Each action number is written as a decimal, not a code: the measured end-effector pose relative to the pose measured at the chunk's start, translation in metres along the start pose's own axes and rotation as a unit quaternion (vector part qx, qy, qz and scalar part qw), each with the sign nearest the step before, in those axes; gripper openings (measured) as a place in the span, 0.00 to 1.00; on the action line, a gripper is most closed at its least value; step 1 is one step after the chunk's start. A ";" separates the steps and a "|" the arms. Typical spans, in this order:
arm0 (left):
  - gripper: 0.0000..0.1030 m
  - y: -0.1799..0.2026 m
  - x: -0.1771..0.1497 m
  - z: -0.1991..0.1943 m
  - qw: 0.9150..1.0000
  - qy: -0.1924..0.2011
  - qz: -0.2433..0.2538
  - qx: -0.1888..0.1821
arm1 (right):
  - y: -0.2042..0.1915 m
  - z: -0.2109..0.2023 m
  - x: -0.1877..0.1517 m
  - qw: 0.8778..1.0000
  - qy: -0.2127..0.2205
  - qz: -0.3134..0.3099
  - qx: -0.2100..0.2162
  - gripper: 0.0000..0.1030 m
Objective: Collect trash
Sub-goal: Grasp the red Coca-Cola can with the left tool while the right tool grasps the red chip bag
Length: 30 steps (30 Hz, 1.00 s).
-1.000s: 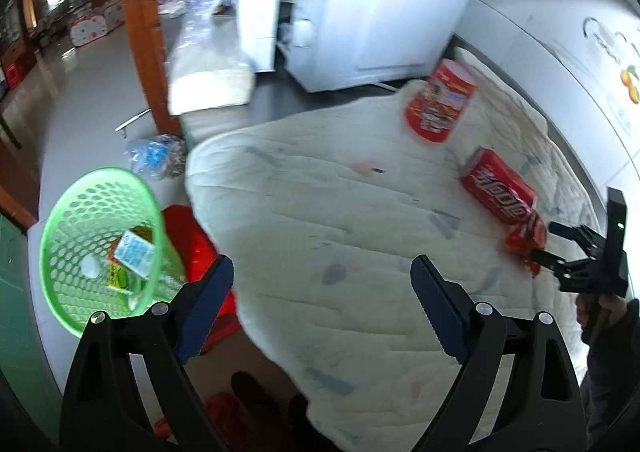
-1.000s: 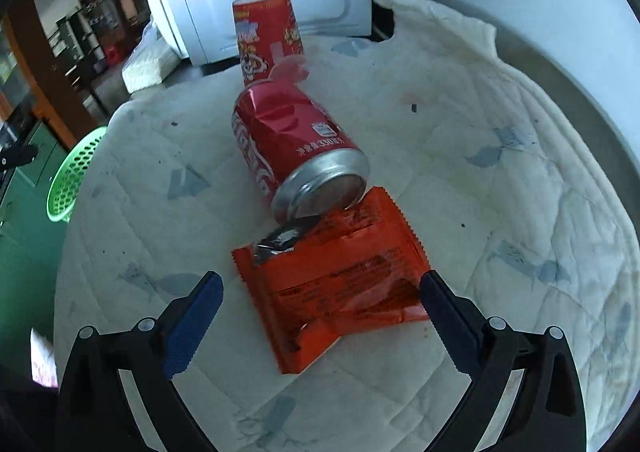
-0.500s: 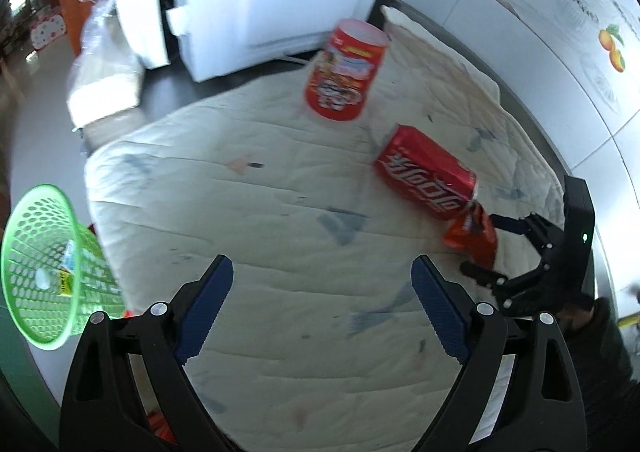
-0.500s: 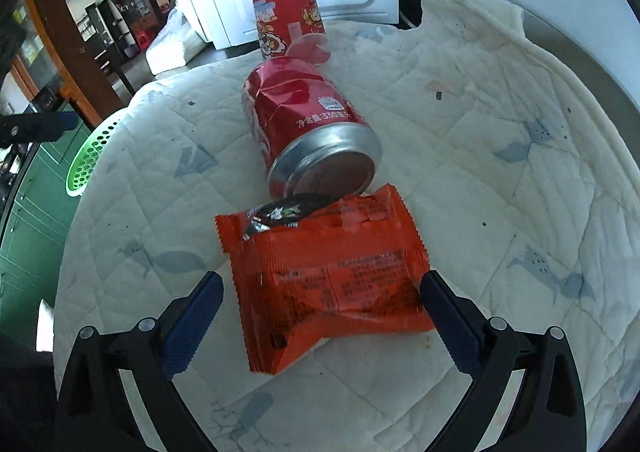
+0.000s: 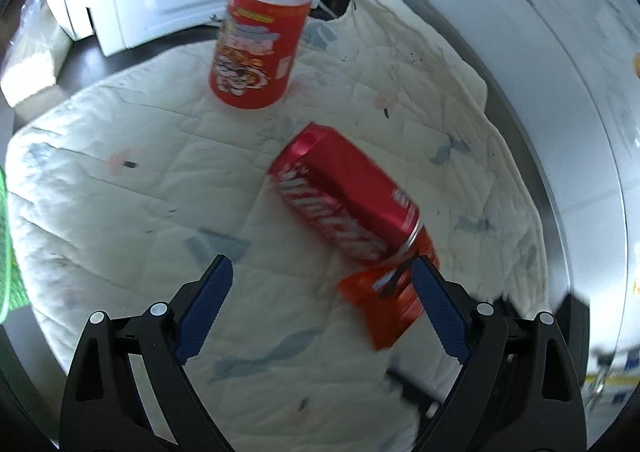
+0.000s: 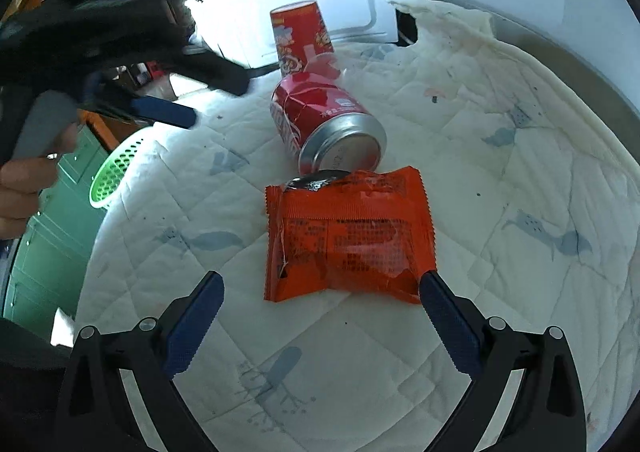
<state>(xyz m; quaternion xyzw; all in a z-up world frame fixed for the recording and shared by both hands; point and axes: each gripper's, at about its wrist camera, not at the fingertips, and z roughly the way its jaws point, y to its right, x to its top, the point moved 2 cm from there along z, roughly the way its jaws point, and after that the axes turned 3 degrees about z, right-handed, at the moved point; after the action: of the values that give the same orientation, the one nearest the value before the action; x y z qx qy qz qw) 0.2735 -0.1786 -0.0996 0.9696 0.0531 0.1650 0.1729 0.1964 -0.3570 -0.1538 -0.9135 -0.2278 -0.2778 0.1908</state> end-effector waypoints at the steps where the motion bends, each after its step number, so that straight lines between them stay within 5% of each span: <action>1: 0.87 0.003 0.003 0.005 1.000 -0.004 -0.010 0.001 | 0.001 0.000 0.000 1.000 0.002 0.003 0.001 0.92; 15: 0.87 0.015 0.026 0.068 0.989 -0.046 -0.138 0.018 | 0.019 -0.003 -0.001 0.999 0.024 0.044 0.007 0.92; 23: 0.75 0.018 0.021 0.070 0.990 -0.042 -0.134 -0.005 | 0.015 0.000 0.002 0.999 0.022 0.041 0.004 0.92; 30: 0.66 0.007 0.008 0.034 0.994 -0.020 -0.102 -0.013 | 0.012 0.002 0.007 0.999 0.022 0.048 -0.005 0.92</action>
<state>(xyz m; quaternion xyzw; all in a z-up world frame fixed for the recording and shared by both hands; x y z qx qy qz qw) 0.2923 -0.1947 -0.1247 0.9597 0.1464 0.1279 0.2027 0.2093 -0.3638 -0.1541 -0.9181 -0.1782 -0.2889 0.2047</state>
